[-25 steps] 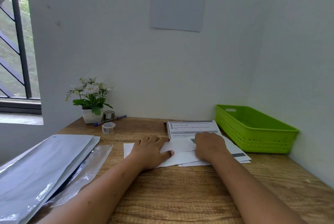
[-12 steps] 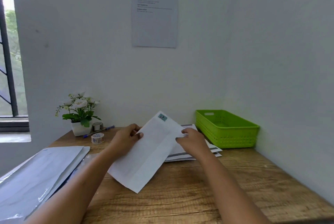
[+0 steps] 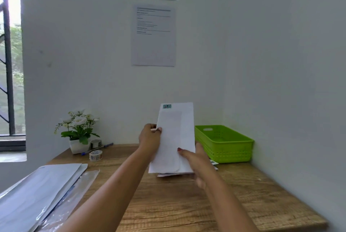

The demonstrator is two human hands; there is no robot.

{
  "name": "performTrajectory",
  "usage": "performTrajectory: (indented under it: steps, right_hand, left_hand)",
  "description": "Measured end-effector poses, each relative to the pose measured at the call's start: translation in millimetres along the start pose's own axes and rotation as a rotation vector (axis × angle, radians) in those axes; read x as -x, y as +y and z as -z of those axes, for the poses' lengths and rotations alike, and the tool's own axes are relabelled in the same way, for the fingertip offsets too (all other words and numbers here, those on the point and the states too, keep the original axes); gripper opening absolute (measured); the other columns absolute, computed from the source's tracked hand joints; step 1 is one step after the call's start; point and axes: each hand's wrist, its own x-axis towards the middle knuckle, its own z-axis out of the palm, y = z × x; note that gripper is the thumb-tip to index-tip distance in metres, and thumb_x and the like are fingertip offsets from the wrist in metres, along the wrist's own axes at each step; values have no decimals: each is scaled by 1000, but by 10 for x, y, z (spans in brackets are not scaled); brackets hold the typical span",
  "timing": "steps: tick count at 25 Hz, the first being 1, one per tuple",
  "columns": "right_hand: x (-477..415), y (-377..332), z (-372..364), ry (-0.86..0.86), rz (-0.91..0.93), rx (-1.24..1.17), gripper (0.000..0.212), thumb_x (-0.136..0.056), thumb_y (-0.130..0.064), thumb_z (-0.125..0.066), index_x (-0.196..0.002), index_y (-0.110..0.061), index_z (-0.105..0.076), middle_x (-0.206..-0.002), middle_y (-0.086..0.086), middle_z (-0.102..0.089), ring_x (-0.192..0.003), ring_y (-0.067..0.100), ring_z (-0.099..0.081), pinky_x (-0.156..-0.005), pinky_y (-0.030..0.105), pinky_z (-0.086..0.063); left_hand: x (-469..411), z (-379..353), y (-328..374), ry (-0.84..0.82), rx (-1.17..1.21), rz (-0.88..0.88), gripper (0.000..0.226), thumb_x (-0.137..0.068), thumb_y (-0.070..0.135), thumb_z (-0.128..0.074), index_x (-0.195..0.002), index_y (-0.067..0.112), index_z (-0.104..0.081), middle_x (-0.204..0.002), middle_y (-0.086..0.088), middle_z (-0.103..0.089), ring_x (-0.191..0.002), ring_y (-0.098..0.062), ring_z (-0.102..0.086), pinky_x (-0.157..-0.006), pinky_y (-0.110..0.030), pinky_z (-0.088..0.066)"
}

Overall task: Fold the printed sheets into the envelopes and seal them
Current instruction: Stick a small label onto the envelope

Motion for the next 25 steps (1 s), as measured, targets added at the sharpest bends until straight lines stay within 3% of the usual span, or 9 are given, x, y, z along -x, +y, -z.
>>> performTrajectory:
  steps: [4,6,8,12,14,17,20,23,25]
  right_hand:
    - [33,-155,487,99,-103,98,32,-91,-30,-60,-118,-26,-44,-111,6,-62,-82,24,-67,-59,35,-58]
    - [26,-194,704,96,-154,91,26,-94,-33,-57,-114,-21,-46,-97,11,-67,-57,19,-66,-46,25,-53]
    - [-55,-232,939,119,-146,122,21,-96,-29,-54,-111,-17,-48,-77,10,-65,-43,11,-55,-37,17,-43]
    - [-374,-348,1362,222,-73,102,15,-96,-7,-53,-111,-6,-52,-77,9,-55,-50,12,-48,-35,14,-43]
    - [-583,-336,1548,296,-70,107,17,-94,-1,-53,-111,4,-55,-74,11,-54,-48,13,-50,-35,16,-44]
    - [-863,-219,1758,374,-111,115,19,-92,3,-54,-109,12,-56,-71,13,-55,-44,13,-52,-35,17,-45]
    - [-973,-116,1843,441,-111,95,25,-92,6,-50,-116,11,-54,-74,12,-55,-50,15,-53,-37,17,-46]
    - [-1022,-91,1853,489,-58,-54,39,-93,7,-46,-131,1,-41,-75,11,-52,-54,16,-51,-36,14,-44]
    - [-1034,-108,1836,495,2,-156,41,-94,5,-47,-134,-1,-39,-79,12,-53,-57,16,-53,-40,14,-47]
  left_hand:
    - [29,-523,129,-42,176,71,21,-97,18,-46,-116,25,-42,-99,-8,-58,-90,-28,-61,-81,-42,-55]
    - [50,-781,173,-58,196,63,18,-97,16,-44,-112,26,-45,-101,-10,-58,-88,-27,-60,-77,-38,-54]
    - [57,-1033,214,-84,196,74,16,-97,15,-43,-107,27,-48,-109,-10,-58,-92,-27,-59,-77,-37,-54]
    - [114,-1366,305,-360,201,171,31,-95,14,-47,-124,25,-43,-124,-11,-53,-97,-25,-57,-64,-32,-51]
    - [187,-1470,293,-515,156,212,37,-95,17,-52,-130,20,-43,-129,-11,-51,-99,-24,-55,-68,-31,-51]
    - [210,-1641,79,-616,-55,57,41,-91,32,-60,-129,23,-50,-133,-8,-46,-114,-27,-52,-93,-40,-49]
    - [231,-1740,-104,-579,-266,-161,45,-86,46,-62,-127,30,-55,-140,-7,-39,-130,-27,-37,-109,-42,-34]
    - [263,-1791,-125,-527,-386,-330,43,-89,40,-60,-130,29,-54,-150,-11,-29,-142,-25,-21,-115,-37,-21]
    - [242,-1807,-105,-489,-401,-381,38,-93,33,-56,-131,27,-55,-151,-11,-28,-141,-25,-23,-113,-36,-22]
